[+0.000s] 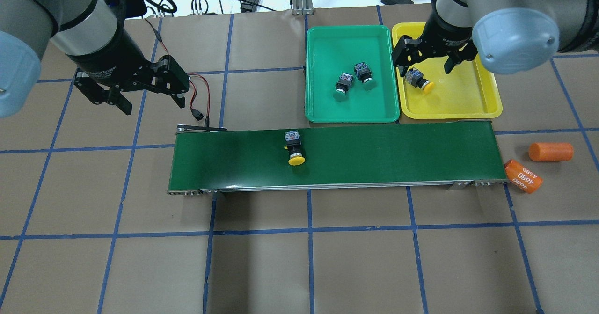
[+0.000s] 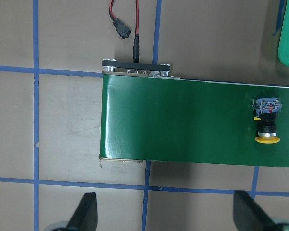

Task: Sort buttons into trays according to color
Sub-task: 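Move the right gripper back over the belt toward the next yellow button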

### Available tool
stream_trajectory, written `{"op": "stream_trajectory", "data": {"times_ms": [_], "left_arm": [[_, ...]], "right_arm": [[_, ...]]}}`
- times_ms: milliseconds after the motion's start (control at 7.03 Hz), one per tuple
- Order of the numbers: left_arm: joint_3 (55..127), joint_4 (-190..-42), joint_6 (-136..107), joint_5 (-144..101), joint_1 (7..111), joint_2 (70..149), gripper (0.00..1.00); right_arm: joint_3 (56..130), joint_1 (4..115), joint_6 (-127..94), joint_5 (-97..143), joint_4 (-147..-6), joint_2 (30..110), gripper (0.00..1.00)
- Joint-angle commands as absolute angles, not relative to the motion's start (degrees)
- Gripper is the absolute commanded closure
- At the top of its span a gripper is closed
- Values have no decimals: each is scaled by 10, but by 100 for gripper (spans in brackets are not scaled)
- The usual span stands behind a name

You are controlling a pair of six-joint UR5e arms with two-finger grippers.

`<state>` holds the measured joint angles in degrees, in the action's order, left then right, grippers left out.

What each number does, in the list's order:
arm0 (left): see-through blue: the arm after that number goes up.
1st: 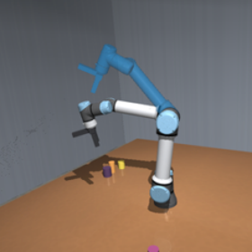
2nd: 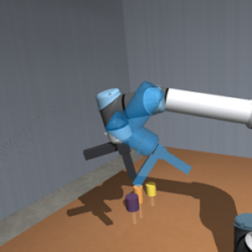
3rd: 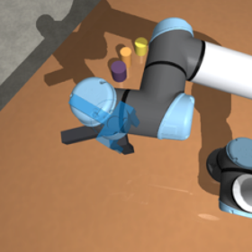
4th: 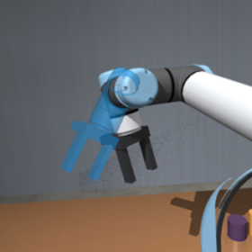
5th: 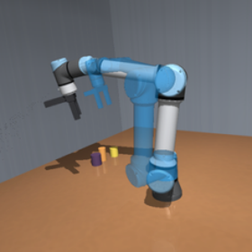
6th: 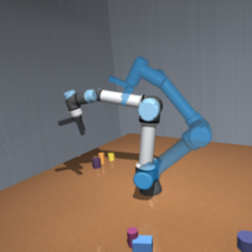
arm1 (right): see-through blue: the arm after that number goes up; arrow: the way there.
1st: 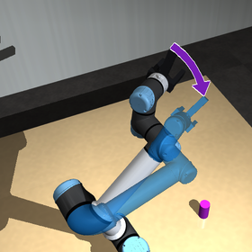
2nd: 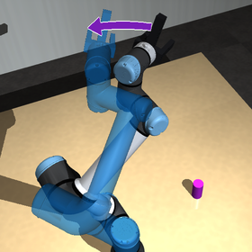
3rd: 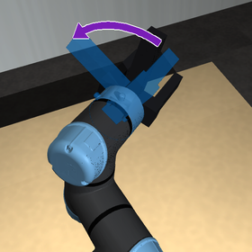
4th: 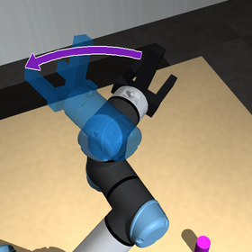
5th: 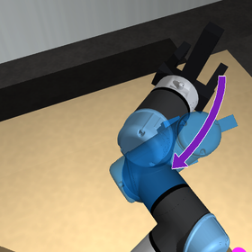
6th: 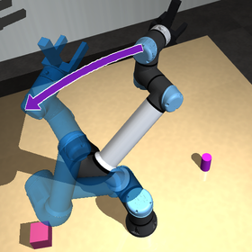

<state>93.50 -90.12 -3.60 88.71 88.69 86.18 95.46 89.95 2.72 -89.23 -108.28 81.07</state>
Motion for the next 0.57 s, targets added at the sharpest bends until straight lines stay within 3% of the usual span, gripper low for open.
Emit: {"op": "stream_trajectory", "data": {"times_ms": [0, 142, 427], "left_arm": [[944, -901, -36, 888, 887, 852, 0], [945, -901, -35, 888, 887, 850, 0], [943, -901, -36, 889, 887, 853, 0]], "right_arm": [[1071, 904, 24, -912, -1184, 811, 0], [1105, 904, 23, -911, -1220, 811, 0], [1108, 904, 24, -912, -1221, 799, 0]]}}
